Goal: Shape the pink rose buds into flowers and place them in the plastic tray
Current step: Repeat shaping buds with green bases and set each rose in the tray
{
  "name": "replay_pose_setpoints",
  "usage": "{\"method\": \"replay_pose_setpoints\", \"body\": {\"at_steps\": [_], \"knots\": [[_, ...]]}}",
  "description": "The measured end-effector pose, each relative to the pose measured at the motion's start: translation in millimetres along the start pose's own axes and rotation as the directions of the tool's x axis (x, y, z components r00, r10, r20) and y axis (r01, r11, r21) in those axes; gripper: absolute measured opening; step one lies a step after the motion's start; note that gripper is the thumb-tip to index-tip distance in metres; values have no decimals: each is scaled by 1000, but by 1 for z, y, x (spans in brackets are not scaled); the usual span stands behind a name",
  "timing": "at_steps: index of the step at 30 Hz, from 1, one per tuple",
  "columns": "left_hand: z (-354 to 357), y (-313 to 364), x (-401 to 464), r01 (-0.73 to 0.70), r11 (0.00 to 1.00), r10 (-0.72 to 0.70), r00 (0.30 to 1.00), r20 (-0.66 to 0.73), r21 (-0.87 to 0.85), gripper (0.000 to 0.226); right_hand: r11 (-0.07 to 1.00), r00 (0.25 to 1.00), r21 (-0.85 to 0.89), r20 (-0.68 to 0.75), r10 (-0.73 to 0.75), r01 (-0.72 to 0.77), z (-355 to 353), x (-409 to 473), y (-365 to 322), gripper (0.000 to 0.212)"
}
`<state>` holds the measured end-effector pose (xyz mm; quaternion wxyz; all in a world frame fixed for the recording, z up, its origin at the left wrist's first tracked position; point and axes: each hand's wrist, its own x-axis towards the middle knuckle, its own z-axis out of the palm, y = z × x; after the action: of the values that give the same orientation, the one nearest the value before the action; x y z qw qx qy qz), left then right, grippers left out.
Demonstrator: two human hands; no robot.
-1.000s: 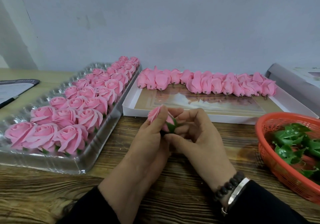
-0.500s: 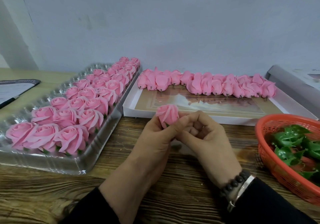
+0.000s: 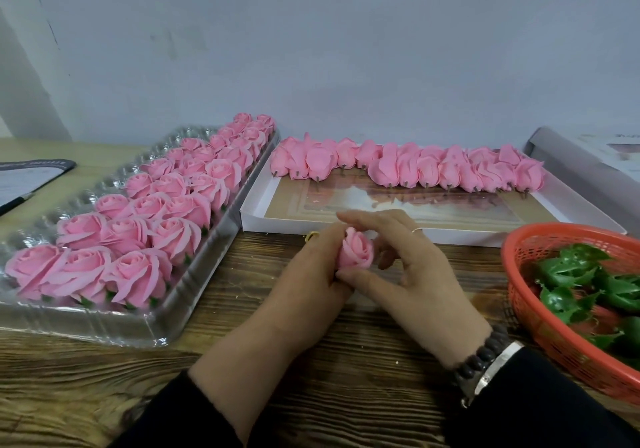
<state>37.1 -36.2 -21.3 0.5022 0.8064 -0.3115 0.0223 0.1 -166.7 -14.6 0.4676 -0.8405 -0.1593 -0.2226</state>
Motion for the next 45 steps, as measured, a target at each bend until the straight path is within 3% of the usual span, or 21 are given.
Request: {"method": "replay_pose_setpoints", "body": {"at_steps": [3,7,9,12,14,16,20,23,26,28,31,33,34,37,40,42,45], "knots": [[0,1,-2,29,999,-29,1000,1,32,51,1000,1000,21,-1,21,-21,0,0,-1,25],[-7,2,-1,188,960,-191,982,5,-206,79,998,1000,67,8,-7,6,-4,0,-4,16],[-8,4,-1,219,951,-213,976,48,-218,72,998,999,52,28,-32,31,-3,1,-7,14],[-7,8,-2,148,985,-139,985,104,-92,39,996,993,-21,83,-80,82,2,-1,-9,13],[-7,11,-2,124,991,-118,986,115,-46,33,996,992,-3,88,-87,87,1,-2,-11,13],[-5,13,-2,118,992,-115,991,72,-51,31,996,997,47,6,-77,77,0,-3,-13,18],[4,17,-4,102,994,-101,995,15,-42,13,956,970,284,-207,129,-66,6,1,-14,25],[7,17,-4,52,998,-51,998,-25,30,17,960,960,260,-226,168,-107,19,3,-18,27],[10,18,-3,8,968,5,999,-49,252,13,990,973,74,-188,134,-122,28,2,-18,30],[12,18,-2,2,959,17,998,-65,284,14,990,981,-4,-142,136,-138,28,1,-17,34],[13,20,-3,62,995,-57,996,-71,77,28,993,989,-3,-90,120,-121,25,1,-16,34],[12,25,-3,91,980,-103,993,-60,-177,32,985,988,105,-53,144,-137,22,1,-14,36],[11,25,-4,77,974,-93,993,-67,-212,29,972,983,158,-24,180,-174,20,2,-12,42],[9,24,-4,14,979,-34,995,-92,-203,25,932,958,228,119,262,-283,14,4,-3,54],[6,21,-3,14,993,-24,996,-84,-121,14,906,943,296,230,240,-303,5,4,-1,71],[6,18,-2,44,996,-52,993,-102,-78,13,902,960,341,178,216,-266,4,4,-2,71],[9,16,-3,46,999,-49,990,-132,-24,25,929,981,332,-44,191,-165,11,5,-10,41]]}}
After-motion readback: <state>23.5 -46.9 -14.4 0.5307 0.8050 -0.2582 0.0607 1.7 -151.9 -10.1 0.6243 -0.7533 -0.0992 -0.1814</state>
